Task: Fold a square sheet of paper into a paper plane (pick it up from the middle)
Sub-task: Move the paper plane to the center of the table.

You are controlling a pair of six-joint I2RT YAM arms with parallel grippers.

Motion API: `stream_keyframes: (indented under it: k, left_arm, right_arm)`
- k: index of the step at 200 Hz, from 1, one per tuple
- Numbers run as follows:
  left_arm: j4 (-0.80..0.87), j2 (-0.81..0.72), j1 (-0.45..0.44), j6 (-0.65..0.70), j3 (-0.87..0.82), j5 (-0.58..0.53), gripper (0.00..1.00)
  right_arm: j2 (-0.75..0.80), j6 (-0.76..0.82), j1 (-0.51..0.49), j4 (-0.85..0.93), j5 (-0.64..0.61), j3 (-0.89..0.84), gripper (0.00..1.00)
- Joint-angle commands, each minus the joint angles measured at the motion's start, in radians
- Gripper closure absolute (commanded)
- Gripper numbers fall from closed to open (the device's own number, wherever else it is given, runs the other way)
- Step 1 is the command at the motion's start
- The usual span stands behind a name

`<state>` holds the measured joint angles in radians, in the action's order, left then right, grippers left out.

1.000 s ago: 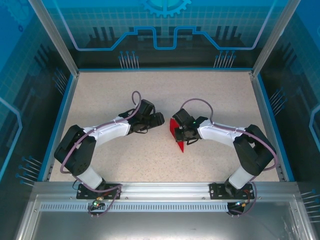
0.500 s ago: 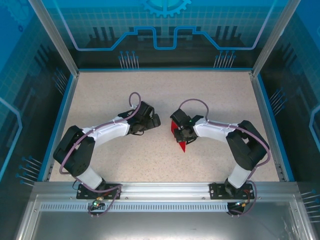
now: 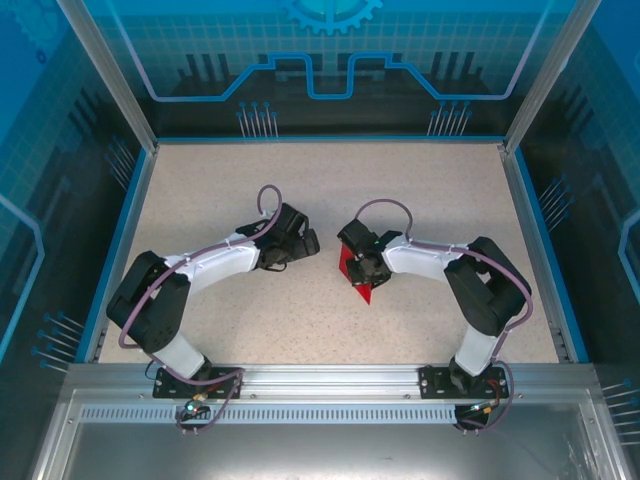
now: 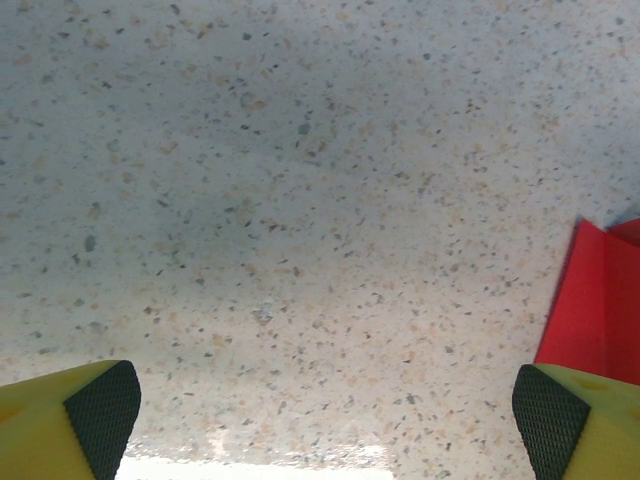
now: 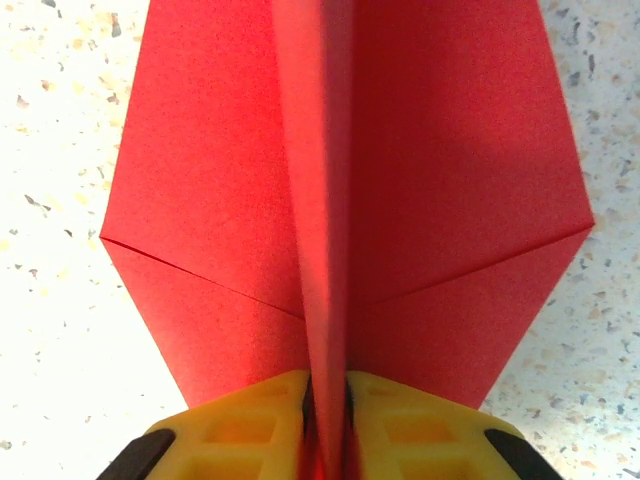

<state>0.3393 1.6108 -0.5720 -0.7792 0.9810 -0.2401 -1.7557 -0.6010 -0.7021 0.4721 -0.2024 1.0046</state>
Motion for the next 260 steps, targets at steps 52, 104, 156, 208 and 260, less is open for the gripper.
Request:
stream_keyframes:
  k: [52,104,156,208,260]
  left_arm:
    - [0.108,-0.057,0.008,0.024,0.033,-0.085,0.02]
    - [0.145,-0.092,0.018,0.024,0.015,-0.087,0.01]
    - [0.159,-0.125,0.021,0.023,-0.011,-0.096,0.01]
    - [0.154,-0.142,0.023,0.036,-0.03,-0.089,0.01]
    - [0.147,-0.149,0.023,0.03,-0.042,-0.082,0.01]
  right_arm:
    - [-0.008,0.026,-0.006,0.025,-0.045,0.142,0.93]
    - [-0.201,0.062,0.04,0.073,-0.064,0.385,0.92]
    - [-0.32,0.039,0.083,0.108,-0.071,0.519,0.9]
    - [-0.392,0.032,0.104,0.135,-0.047,0.555,0.86]
    - [-0.421,0.014,0.106,0.129,-0.03,0.55,0.85]
